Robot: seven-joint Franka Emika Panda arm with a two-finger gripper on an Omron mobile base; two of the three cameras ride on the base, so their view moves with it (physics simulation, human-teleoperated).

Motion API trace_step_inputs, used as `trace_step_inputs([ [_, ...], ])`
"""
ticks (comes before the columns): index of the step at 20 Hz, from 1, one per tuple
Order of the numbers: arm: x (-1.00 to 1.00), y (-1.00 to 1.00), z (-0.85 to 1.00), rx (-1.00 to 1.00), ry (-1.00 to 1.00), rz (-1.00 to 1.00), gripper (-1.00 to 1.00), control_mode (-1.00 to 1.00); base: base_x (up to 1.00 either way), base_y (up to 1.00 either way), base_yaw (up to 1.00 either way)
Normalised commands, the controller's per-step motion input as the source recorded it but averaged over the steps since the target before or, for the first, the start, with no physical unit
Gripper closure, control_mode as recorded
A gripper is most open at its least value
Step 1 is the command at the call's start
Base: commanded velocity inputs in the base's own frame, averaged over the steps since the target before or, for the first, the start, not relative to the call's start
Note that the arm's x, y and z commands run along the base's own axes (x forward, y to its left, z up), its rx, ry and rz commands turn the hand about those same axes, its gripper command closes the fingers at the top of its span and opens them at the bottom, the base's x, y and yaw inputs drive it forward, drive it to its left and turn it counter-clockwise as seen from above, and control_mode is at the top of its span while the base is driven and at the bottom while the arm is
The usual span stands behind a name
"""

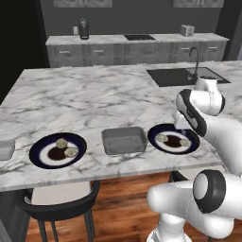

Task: Place two dumplings into each of the tupperware containers and then place the containers in the fridge.

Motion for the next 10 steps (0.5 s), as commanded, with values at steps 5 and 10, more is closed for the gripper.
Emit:
trace_step_inputs([
  [5,0.5,-0.19,-0.51,-0.01,0.13,0.0,-1.0,-1.0,0.0,0.0,0.0],
  [10,0.51,-0.5,-0.52,0.05,0.06,0.0,-1.0,-1.0,0.0,0.0,0.0],
])
